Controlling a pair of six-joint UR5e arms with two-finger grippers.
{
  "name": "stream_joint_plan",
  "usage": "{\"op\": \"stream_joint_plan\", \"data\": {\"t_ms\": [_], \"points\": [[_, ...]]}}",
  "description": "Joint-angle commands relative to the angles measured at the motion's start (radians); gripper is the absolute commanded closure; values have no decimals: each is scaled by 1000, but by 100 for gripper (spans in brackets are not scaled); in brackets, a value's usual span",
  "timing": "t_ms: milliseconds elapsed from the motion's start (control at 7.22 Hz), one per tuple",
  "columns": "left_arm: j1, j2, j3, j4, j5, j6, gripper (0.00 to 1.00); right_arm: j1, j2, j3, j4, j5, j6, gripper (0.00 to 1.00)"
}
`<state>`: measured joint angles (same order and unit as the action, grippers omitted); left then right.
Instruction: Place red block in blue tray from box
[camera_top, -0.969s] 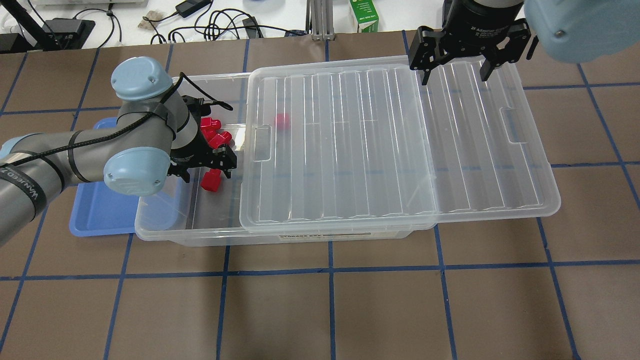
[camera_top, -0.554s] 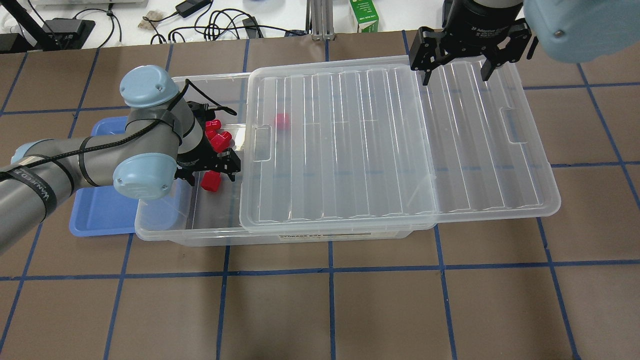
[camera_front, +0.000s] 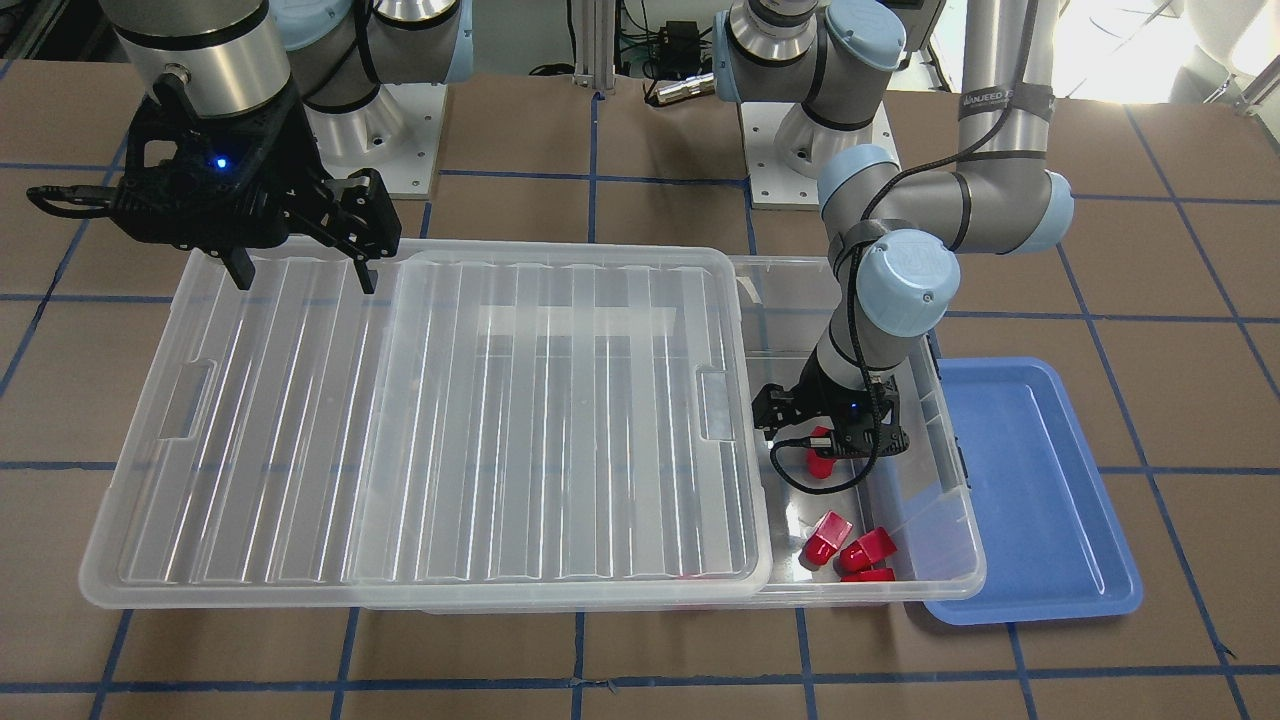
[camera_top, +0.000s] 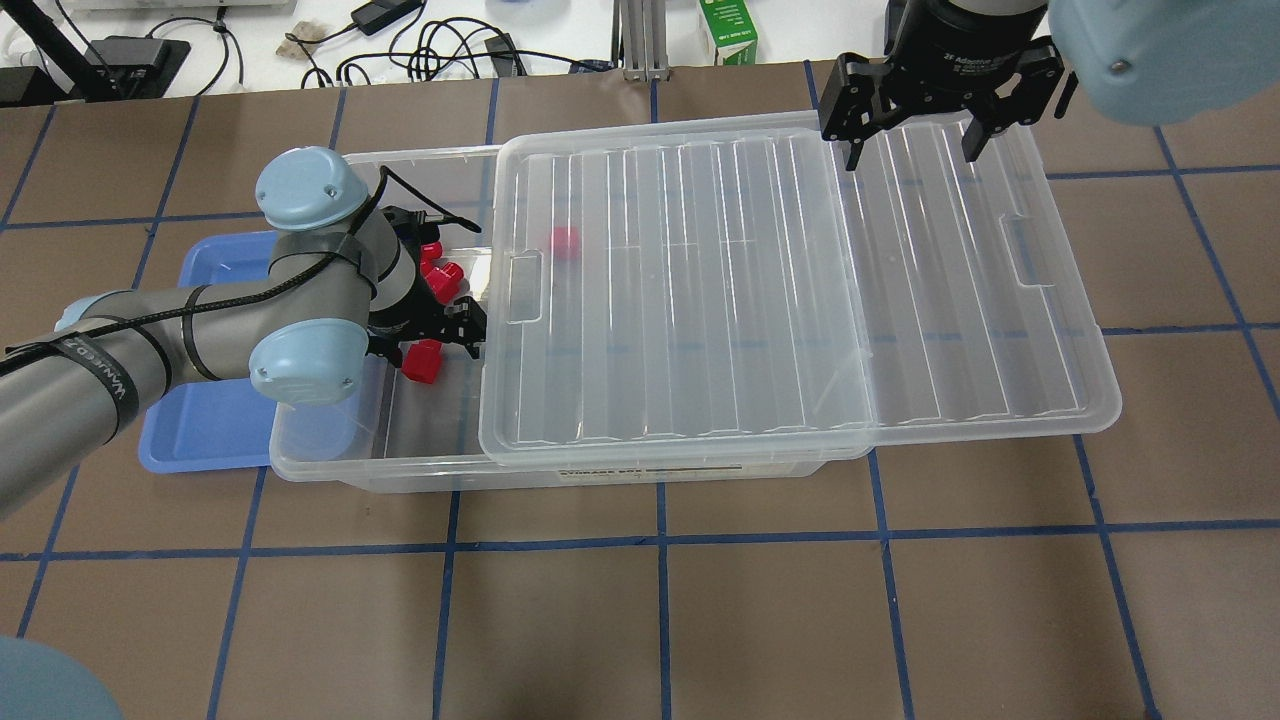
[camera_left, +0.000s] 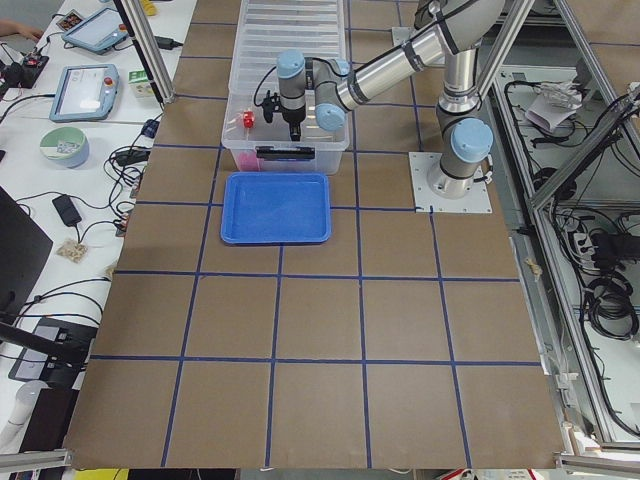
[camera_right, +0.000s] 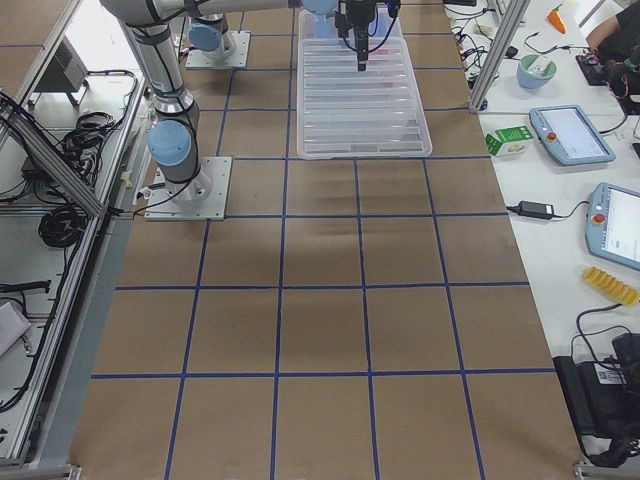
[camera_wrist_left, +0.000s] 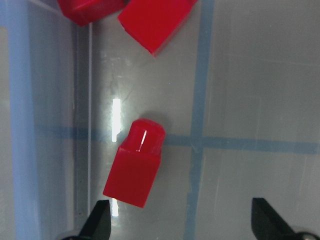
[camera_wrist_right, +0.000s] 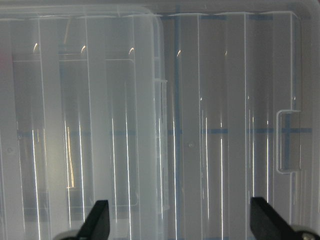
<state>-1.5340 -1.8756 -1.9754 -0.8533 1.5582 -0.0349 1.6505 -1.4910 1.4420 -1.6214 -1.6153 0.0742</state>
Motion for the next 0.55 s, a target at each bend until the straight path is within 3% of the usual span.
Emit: {"op": "stream_joint_plan", "data": {"t_ms": [0, 415], "points": [[0, -30, 0, 51, 3, 20, 0, 0, 0, 0, 0, 0, -1, 0], [3, -33, -3, 51, 9, 21, 0, 0, 0, 0, 0, -2, -1, 0]]}}
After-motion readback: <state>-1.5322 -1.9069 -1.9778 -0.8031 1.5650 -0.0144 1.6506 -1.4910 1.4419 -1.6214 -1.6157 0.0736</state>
